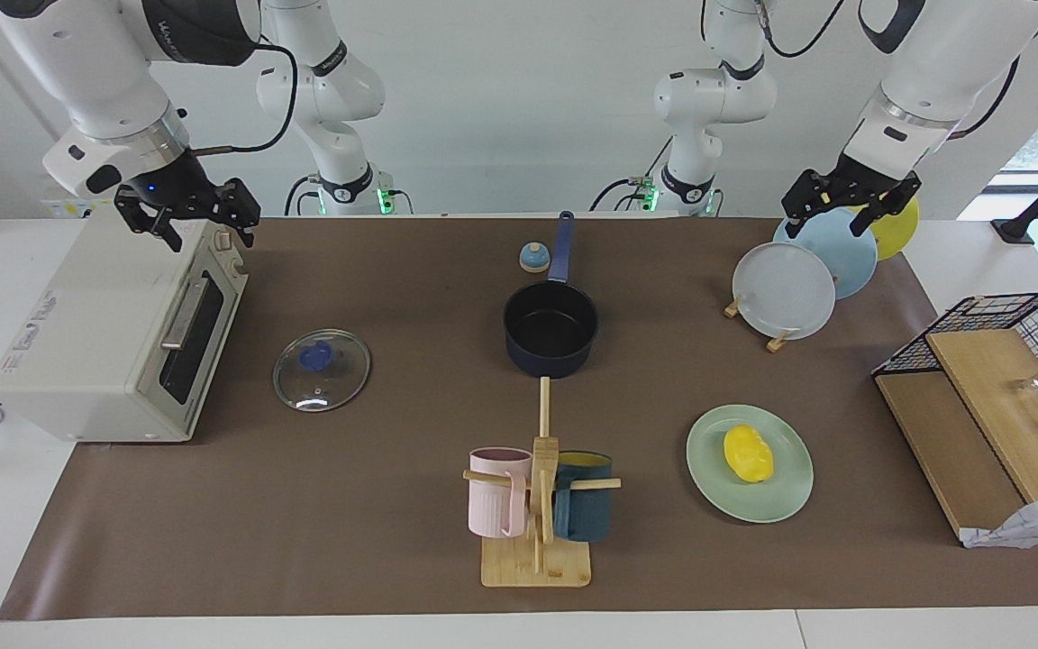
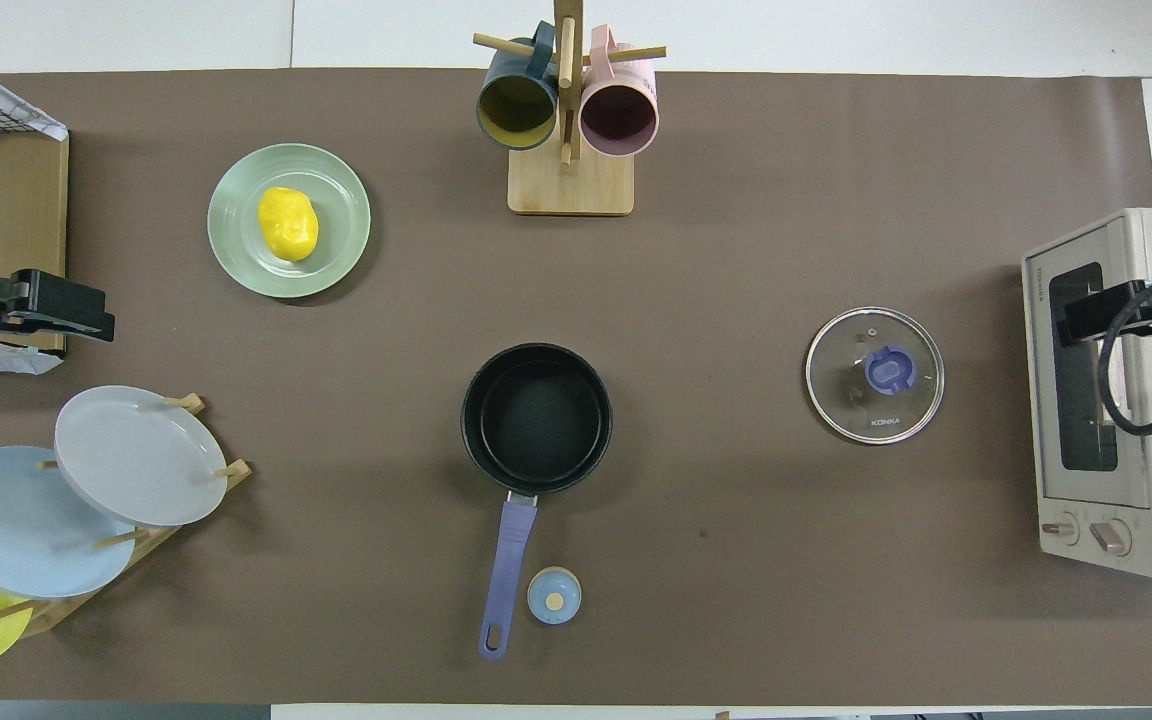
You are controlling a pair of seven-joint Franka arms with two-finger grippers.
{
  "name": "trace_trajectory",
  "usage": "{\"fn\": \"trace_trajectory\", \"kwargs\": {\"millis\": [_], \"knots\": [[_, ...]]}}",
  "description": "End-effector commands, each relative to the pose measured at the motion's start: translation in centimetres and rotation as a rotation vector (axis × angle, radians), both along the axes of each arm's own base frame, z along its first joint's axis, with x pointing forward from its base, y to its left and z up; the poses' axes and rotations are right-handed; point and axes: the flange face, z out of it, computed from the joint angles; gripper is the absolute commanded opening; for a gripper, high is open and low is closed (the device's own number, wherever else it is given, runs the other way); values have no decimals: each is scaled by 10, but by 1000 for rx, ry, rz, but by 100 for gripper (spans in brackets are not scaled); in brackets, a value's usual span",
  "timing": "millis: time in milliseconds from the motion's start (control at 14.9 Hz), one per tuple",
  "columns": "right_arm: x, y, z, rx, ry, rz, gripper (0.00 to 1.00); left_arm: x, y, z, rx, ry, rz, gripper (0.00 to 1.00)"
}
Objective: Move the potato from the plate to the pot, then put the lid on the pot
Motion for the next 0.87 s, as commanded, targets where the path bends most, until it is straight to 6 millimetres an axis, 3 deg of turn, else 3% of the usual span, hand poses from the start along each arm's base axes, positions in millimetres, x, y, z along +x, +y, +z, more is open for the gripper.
{"fn": "trace_trajectory", "kwargs": {"millis": [0, 605, 807], "knots": [[-4, 1, 1, 14, -20, -20, 100, -2, 3, 2, -15, -6, -11, 100], [-4, 5, 1, 12, -20, -12, 100, 3, -2, -1, -17, -43, -11, 100], [-5, 4, 0, 12, -17, -12, 100, 13, -3, -8, -23, -56, -8, 100]]}}
